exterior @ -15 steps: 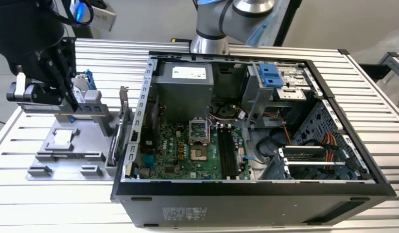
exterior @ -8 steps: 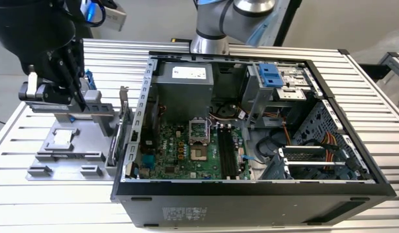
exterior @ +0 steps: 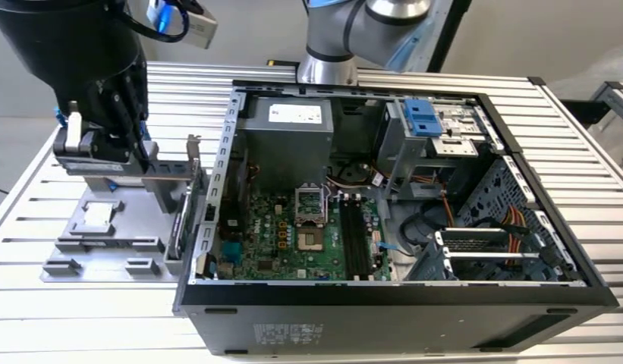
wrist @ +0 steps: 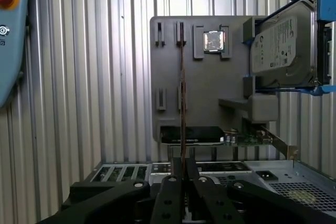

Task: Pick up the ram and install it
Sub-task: 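Pick up the ram and move it above insertion slot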

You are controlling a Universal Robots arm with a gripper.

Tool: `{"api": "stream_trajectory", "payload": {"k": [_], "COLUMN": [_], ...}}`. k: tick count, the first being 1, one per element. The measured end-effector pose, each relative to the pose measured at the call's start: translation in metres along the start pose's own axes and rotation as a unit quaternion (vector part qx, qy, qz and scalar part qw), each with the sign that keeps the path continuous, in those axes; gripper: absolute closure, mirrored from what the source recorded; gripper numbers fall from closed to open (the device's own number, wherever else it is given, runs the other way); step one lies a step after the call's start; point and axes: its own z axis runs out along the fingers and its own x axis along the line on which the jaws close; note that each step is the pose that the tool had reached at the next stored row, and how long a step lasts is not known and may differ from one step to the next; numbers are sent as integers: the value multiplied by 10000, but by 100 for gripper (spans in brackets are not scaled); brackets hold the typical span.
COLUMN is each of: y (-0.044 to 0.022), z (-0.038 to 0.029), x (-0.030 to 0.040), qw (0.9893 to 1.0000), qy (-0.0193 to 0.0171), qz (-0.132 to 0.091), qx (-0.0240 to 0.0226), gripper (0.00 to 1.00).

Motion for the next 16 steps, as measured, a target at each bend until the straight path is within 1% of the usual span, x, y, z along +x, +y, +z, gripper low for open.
{"api": "stream_trajectory", "payload": {"k": [9, 16], "y": [-174, -342], "z": [-3, -6], "x": [-21, -30], "qw": [10000, 10000], "qy": [0, 0], "qz": [0, 18], "qx": [0, 0], "gripper": [100, 100]}}
